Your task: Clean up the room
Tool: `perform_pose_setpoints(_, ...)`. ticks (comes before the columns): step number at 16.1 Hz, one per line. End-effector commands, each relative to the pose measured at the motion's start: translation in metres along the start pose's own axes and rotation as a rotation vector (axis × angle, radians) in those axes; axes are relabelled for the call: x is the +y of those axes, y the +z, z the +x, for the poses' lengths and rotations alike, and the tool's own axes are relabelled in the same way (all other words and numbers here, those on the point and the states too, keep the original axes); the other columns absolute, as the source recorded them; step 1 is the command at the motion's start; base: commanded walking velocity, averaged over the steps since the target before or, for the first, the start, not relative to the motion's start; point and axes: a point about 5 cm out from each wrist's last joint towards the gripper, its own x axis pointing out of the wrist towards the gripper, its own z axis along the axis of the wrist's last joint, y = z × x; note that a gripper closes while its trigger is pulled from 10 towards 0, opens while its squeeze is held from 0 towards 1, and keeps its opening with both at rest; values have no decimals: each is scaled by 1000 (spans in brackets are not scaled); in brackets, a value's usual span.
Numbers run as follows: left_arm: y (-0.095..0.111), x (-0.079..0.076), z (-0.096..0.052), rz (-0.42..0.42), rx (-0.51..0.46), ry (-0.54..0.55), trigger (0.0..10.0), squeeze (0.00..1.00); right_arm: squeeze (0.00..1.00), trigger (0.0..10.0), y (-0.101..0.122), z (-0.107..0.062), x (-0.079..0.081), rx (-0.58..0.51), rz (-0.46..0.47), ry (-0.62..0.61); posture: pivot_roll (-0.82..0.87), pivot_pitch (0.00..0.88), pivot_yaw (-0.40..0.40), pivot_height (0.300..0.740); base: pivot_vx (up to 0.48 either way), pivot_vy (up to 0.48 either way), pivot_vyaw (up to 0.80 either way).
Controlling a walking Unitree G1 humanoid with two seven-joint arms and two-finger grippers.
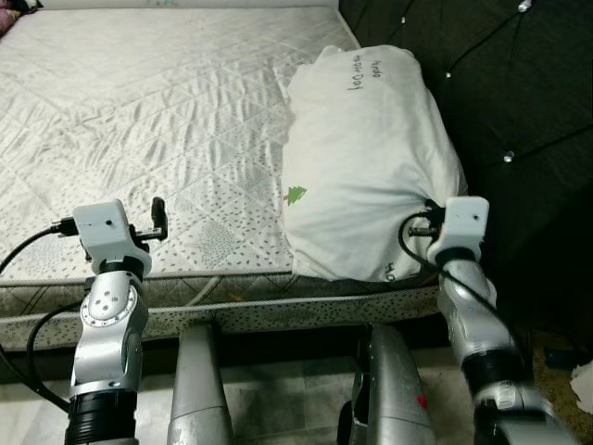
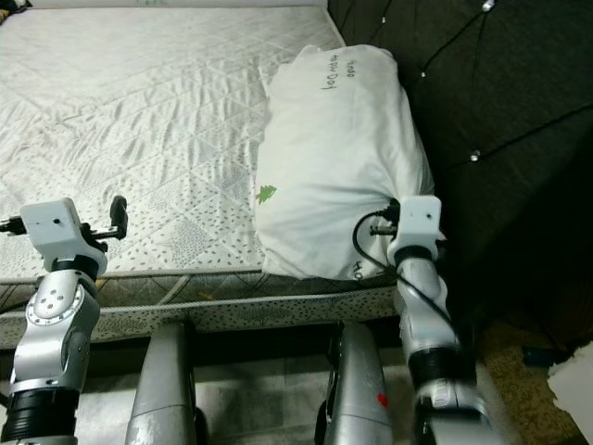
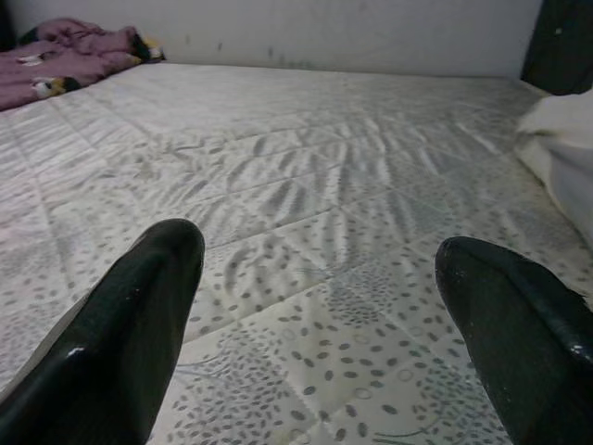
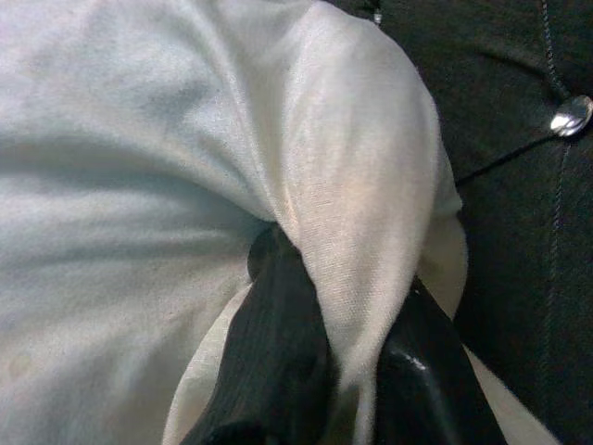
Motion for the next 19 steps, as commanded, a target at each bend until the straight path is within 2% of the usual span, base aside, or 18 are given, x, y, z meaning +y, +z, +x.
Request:
perform_pose_setpoints(1,0,5,2,9,-1,20,10000,0,0,0,15,19,-18,15,-10,-53,85,0,-9,499,0,0,0)
perform_pose_setpoints(2,-1,5,2,9,0,25,10000,0,0,0,25,31,-35,47,-16,-100,85,0,-10,499,0,0,0)
perform_pose_setpoints(3,0,4,3,7,-1,26,10000,0,0,0,42,42,-58,76,35,-176,86,0,-10,499,0,0,0)
perform_pose_setpoints(5,0,3,4,6,-4,25,10000,0,0,0,63,50,-77,66,115,-244,91,0,-13,499,0,0,0)
perform_pose_setpoints(7,2,4,4,-11,-10,31,10000,0,0,0,99,60,-88,-18,82,-246,95,0,-18,499,0,0,0)
perform_pose_setpoints(9,2,8,5,-5,-22,51,10000,0,0,0,114,63,-96,-30,130,-246,98,0,-24,499,0,0,0)
perform_pose_setpoints(11,4,8,5,-3,-31,60,10000,0,0,0,104,61,-98,12,167,-257,104,0,-31,499,0,0,0)
perform_pose_setpoints(13,3,8,3,-2,-34,63,10000,0,0,0,74,58,-78,99,170,-206,112,0,-34,499,0,0,0)
perform_pose_setpoints(14,2,7,3,1,-31,58,10000,0,0,549,54,54,-66,150,182,-186,113,0,-32,499,0,0,0)
perform_pose_setpoints(15,2,7,3,8,-31,49,10000,0,0,1333,40,51,-55,183,185,-171,111,0,-27,499,0,0,0)
perform_pose_setpoints(16,2,6,5,22,-34,37,10000,0,0,4510,30,48,-46,206,174,-153,109,0,-23,499,0,0,0)
perform_pose_setpoints(17,4,5,7,19,-40,21,10000,0,0,10000,21,45,-37,217,157,-139,104,0,-19,499,0,0,0)
perform_pose_setpoints(18,4,5,7,13,-41,16,10000,0,0,10000,19,44,-34,219,156,-131,102,0,-18,499,0,0,0)
perform_pose_setpoints(19,4,3,8,-2,-41,9,10000,0,1000,10000,14,42,-27,219,135,-120,99,0,-17,499,0,0,0)
